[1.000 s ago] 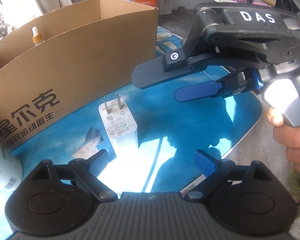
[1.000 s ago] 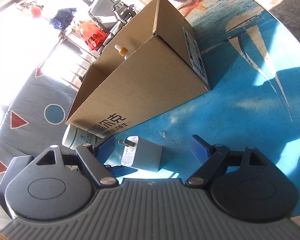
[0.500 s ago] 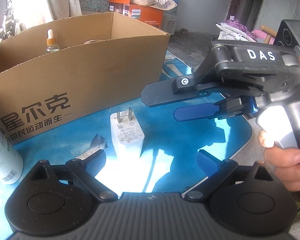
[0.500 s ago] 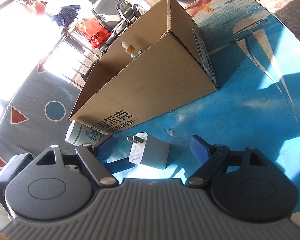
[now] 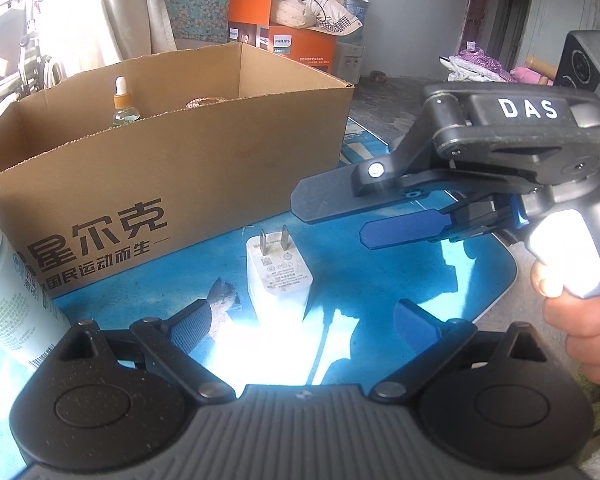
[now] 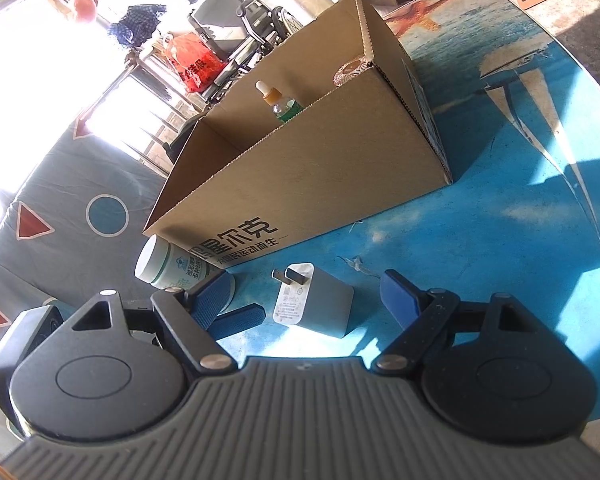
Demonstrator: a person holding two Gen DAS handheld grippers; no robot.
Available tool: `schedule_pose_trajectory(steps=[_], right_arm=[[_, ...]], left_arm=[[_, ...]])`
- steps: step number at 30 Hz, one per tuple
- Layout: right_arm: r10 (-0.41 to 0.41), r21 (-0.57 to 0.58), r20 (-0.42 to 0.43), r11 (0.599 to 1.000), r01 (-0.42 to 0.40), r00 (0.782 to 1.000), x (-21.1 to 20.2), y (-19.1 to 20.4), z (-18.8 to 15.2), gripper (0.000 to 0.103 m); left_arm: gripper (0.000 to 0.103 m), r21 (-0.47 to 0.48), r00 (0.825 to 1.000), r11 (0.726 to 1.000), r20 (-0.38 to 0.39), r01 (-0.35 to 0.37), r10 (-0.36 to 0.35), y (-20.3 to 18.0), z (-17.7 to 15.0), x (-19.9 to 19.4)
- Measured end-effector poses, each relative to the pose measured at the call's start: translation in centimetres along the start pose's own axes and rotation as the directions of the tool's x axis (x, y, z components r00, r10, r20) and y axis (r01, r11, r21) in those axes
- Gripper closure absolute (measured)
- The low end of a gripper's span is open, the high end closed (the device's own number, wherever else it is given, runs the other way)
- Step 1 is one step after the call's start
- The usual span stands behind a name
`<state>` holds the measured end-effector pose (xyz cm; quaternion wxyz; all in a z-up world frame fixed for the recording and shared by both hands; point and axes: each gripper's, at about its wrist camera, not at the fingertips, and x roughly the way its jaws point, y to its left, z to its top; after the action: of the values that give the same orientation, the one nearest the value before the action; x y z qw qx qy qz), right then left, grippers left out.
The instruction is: Organize rigid objects
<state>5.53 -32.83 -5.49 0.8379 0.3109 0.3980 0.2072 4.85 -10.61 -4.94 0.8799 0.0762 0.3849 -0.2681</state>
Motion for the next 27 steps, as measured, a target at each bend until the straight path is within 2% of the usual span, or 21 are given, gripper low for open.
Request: schedule_pose_trajectory(steps=[8,12,17,23,27], right_arm=[[0.003,-0.010,-0.002,1.000,-0.003,1.000,-0.1,0.3,0.0,0.021],[0.005,-0.010,-0.002,1.000,-0.005,1.000,-0.1,0.3,-0.1,0.021],[0.006,-0.016,0.000,1.000,-0.006,1.000,-0.3,0.4,-0.1,0.021],[0.002,-0.016,-0.002,1.000,-0.003,1.000,-0.2,0.4,-0.1,0.021],[-0.007,-0.025,0.000,1.000,0.007,1.000,-0.2,0.7,0.0,0.021]], left_arm=[[0.004,0.018,0.998,0.999,-0.042,-0.046,0.047,-0.5,-0.2,0.4],[0.004,0.062,0.997,0.995,-0.025,-0.078,0.080,-1.2,-0.3,0.5],[0.004,0.048,0.998,0.997,-0.018,-0.065,0.065,-1.2,-0.3,0.5],[0.004,0.067,0.996,0.994,-0.009,-0.085,0.086,-1.2,-0.3,0.4],[0.005,0.128,0.994,0.986,0.006,-0.105,0.106,-1.8,-0.5,0.3]])
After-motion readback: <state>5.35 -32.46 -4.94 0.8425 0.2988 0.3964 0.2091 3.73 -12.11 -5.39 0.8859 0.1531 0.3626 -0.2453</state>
